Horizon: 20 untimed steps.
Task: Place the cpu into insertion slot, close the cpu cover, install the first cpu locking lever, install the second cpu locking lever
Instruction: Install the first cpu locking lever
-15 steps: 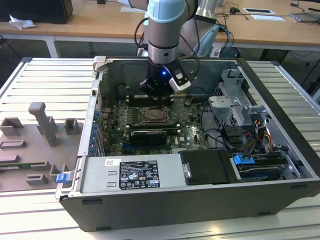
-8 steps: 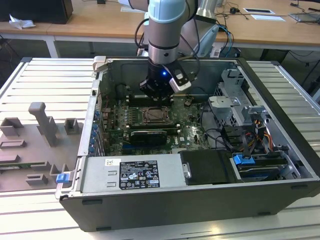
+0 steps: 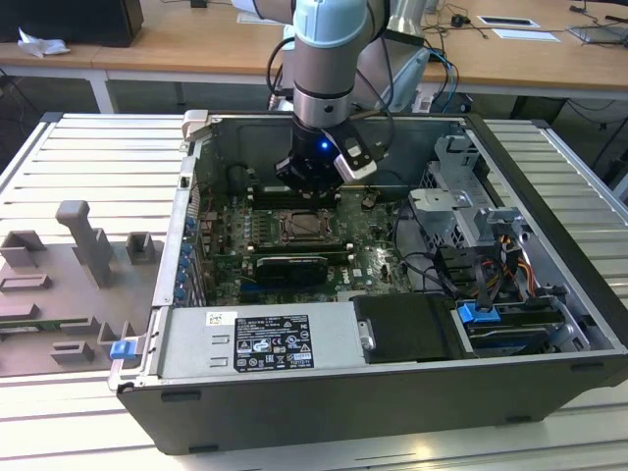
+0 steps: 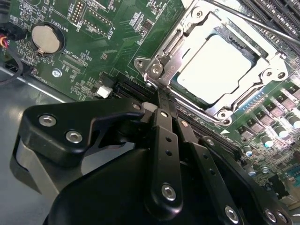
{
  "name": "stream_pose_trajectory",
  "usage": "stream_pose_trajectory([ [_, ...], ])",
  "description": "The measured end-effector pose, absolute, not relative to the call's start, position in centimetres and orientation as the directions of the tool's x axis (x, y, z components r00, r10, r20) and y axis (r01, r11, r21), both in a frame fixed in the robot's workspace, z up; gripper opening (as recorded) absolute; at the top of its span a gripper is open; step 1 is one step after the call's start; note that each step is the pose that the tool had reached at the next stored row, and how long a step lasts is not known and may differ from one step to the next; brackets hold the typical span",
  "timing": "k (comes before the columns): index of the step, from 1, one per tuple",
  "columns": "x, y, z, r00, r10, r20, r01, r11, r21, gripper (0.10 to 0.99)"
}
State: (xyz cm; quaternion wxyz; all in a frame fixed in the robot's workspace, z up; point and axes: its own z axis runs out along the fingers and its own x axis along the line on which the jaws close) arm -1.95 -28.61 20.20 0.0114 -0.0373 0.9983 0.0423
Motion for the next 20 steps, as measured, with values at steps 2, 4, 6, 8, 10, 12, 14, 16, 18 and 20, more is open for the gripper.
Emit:
stream_pose_trajectory([
  [2, -1.9, -28.6, 20.2, -0.997, -0.073, -0.026, -0.075, 0.993, 0.086, 0.106],
  [4, -1.9, -28.6, 20.2, -0.997, -0.073, -0.026, -0.075, 0.993, 0.086, 0.106],
  [6, -1.9, -28.6, 20.8, -0.997, -0.073, -0.026, -0.075, 0.993, 0.086, 0.106],
  [8, -1.9, -28.6, 21.4, -0.997, -0.073, -0.026, -0.075, 0.993, 0.086, 0.106],
  [10, -1.9, -28.6, 21.5, -0.997, -0.074, -0.026, -0.076, 0.993, 0.086, 0.106],
  [12, -1.9, -28.7, 21.5, -0.997, -0.073, -0.026, -0.075, 0.993, 0.086, 0.106],
  [14, -1.9, -28.8, 21.5, -0.997, -0.073, -0.026, -0.075, 0.993, 0.086, 0.106],
  [16, -1.9, -28.9, 21.5, -0.997, -0.073, -0.026, -0.075, 0.993, 0.086, 0.106],
  [18, -1.9, -29.0, 21.5, -0.997, -0.073, -0.026, -0.075, 0.993, 0.086, 0.106],
  [20, -1.9, -29.0, 21.5, -0.997, -0.073, -0.026, -0.075, 0.993, 0.086, 0.106],
])
